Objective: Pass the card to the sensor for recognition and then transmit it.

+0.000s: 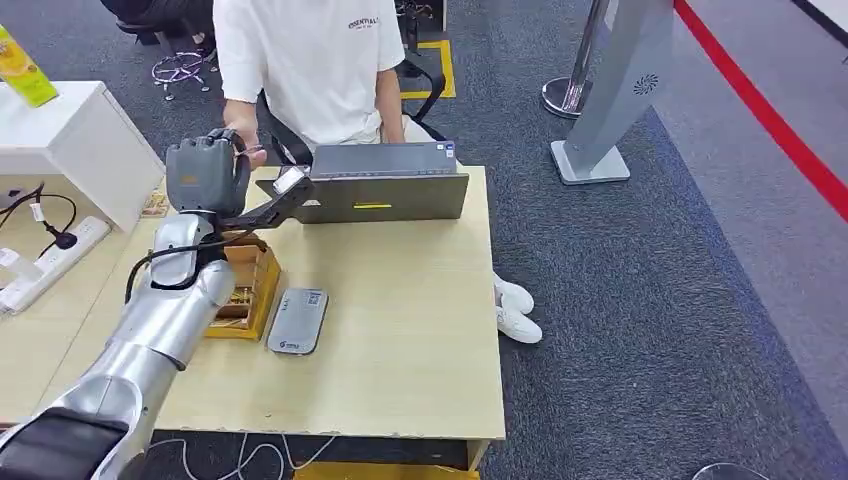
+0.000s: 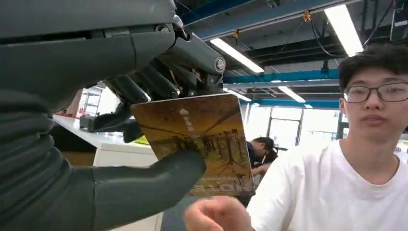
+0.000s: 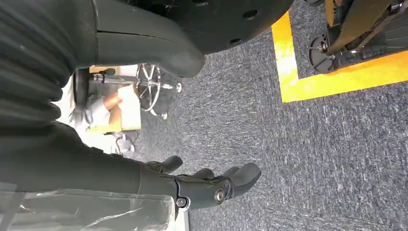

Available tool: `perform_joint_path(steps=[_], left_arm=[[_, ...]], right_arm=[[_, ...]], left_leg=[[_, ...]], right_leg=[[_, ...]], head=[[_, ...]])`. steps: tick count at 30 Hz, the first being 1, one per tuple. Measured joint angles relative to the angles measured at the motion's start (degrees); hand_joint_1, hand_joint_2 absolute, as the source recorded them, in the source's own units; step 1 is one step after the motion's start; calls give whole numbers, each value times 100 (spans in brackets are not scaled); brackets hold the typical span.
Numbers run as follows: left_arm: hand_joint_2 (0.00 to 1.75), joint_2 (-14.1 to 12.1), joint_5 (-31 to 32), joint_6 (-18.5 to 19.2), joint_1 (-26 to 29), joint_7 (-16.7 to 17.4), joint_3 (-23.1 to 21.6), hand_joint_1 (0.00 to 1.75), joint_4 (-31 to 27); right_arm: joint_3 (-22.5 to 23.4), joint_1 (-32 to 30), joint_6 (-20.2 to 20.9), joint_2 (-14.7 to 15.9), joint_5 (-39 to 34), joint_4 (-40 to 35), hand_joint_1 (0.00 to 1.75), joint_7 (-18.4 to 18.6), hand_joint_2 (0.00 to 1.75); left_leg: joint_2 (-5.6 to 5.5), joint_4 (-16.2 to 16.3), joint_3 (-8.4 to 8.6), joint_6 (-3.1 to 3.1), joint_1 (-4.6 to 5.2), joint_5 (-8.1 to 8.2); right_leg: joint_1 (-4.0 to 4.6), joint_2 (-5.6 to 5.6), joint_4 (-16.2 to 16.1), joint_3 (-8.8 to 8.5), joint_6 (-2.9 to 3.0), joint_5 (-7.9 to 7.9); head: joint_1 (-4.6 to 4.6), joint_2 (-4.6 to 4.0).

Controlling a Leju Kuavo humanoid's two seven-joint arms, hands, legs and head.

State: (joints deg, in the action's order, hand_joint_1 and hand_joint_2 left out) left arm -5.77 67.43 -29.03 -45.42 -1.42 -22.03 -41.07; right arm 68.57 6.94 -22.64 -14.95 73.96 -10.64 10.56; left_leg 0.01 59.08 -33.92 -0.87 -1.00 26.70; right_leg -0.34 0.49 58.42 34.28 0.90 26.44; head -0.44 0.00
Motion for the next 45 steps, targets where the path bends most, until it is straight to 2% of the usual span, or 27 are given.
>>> perform_joint_path(steps=[5,8,10,12,16,20,24,26,28,31,34,39,45], left_arm=[[175,15,76,26,-3,-14,0,175,2],[175,77,125,-70,6,-26,-2,175,-11],[175,120,142,-228,122,-114,-2,175,-226],[175,149,153,-256,376,-177,-24,175,-791],[175,160,227,0,974,-90,-199,175,-2086],[175,127,197,92,1314,-212,-387,175,-2967],[175,13,133,424,1594,-230,-636,175,-3769],[175,-66,83,801,1657,-65,-737,175,-3998],[175,-125,66,1358,1646,197,-778,175,-4017],[175,-225,173,1640,1562,420,-863,175,-3914],[175,-251,208,2072,1400,586,-944,175,-3510],[175,-269,206,2262,1289,609,-1084,175,-3108],[175,-411,153,2529,1343,675,-1390,175,-3134]], right_arm=[[0,0,9,0,33,0,0,0,175],[0,1,4,0,33,0,0,4,175],[0,0,-9,0,22,0,0,20,175],[2,0,-46,0,-26,0,0,50,175],[11,1,-122,0,-98,2,0,76,175],[28,0,-195,0,-164,2,0,90,175],[61,0,-251,0,-240,2,0,111,175],[74,0,-271,0,-280,2,0,111,175],[118,3,-306,0,-315,2,0,111,175],[151,-4,-313,0,-347,2,0,111,175],[164,5,-321,-2,-376,2,0,127,175],[197,2,-341,-2,-422,2,0,131,175],[286,3,-422,-2,-544,2,0,144,175]], left_leg=[[0,0,0,0,0,0],[0,1,0,0,0,0],[0,0,0,0,1,0],[1,0,0,1,1,2],[0,0,-3,2,1,6],[1,0,-2,2,1,6],[0,-1,-3,2,-1,6],[0,-1,-2,2,0,5],[1,-2,-1,0,0,4],[1,-1,-1,-1,-1,2],[-1,-1,-1,-1,0,-1],[1,0,-1,-1,0,-1],[0,-1,-4,-1,0,4]], right_leg=[[0,0,0,0,0,0],[0,0,0,0,0,0],[0,0,-1,0,0,0],[-1,1,-2,0,0,0],[-1,-1,-3,1,-2,5],[-1,0,-3,1,-2,4],[0,-6,-1,1,-2,5],[0,-5,-1,1,-1,5],[0,-3,0,1,-1,4],[0,-3,0,4,0,3],[0,-5,2,2,0,3],[0,-2,2,3,1,1],[0,-2,1,4,0,4]], head=[[0,0],[0,-2],[0,-2],[0,-2],[4,-2],[0,-2],[0,-2],[0,-2],[2,-2],[0,0],[0,0],[0,0],[0,0]])
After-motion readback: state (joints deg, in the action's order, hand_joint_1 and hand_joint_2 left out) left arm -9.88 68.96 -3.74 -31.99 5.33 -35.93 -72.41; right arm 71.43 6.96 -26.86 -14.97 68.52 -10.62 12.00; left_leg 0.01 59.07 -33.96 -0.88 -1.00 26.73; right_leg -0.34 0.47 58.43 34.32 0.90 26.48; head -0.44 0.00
